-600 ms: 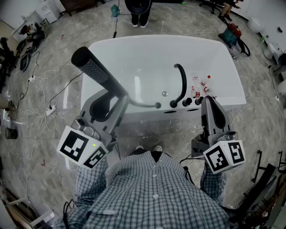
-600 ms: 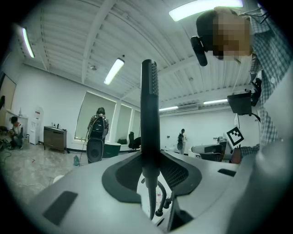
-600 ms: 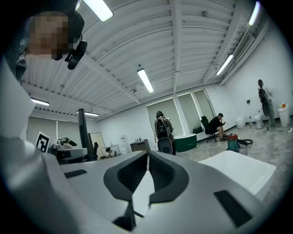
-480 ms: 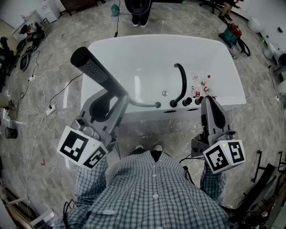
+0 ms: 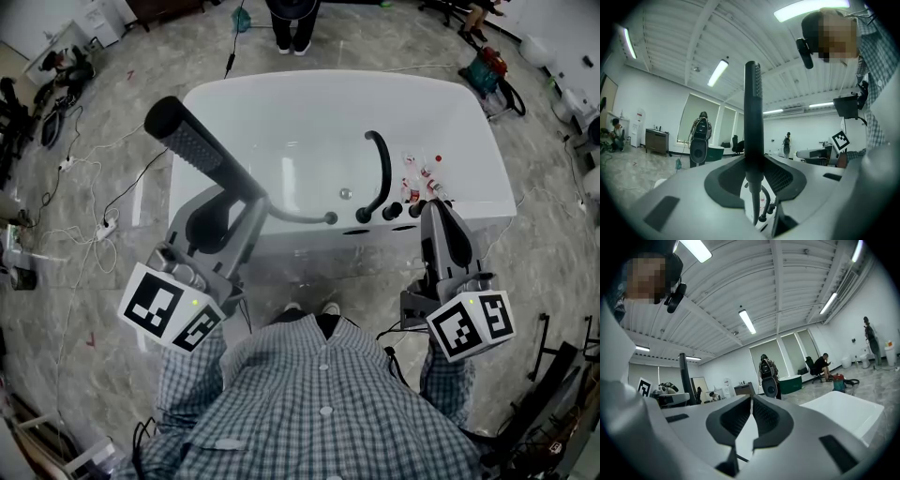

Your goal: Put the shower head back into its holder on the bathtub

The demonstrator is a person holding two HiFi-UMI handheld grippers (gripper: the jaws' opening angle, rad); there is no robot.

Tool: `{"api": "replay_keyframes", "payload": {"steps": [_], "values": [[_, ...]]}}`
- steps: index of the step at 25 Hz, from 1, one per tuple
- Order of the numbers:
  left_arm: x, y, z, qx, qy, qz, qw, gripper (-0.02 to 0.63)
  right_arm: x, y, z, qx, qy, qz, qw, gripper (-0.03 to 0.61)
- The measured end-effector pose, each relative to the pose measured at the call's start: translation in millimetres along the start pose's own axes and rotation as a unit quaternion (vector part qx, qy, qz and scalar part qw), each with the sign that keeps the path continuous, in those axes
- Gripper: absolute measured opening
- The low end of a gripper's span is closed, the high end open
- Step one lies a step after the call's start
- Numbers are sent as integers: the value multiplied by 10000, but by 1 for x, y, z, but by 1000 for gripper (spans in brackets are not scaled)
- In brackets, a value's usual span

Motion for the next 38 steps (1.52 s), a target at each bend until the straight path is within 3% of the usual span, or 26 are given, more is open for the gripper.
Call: {"api": "replay_keyframes", "payload": {"steps": [38], "values": [[10, -37, 31, 295, -97, -122, 9994, 121, -17, -31, 20, 555, -71, 25, 9984, 28]]}}
Point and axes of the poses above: the fingertips, and each gripper's own axes: z forward along the fingers, x to its left, y out of its top, the point moved 4 cm from there along -z, backward along the fingers
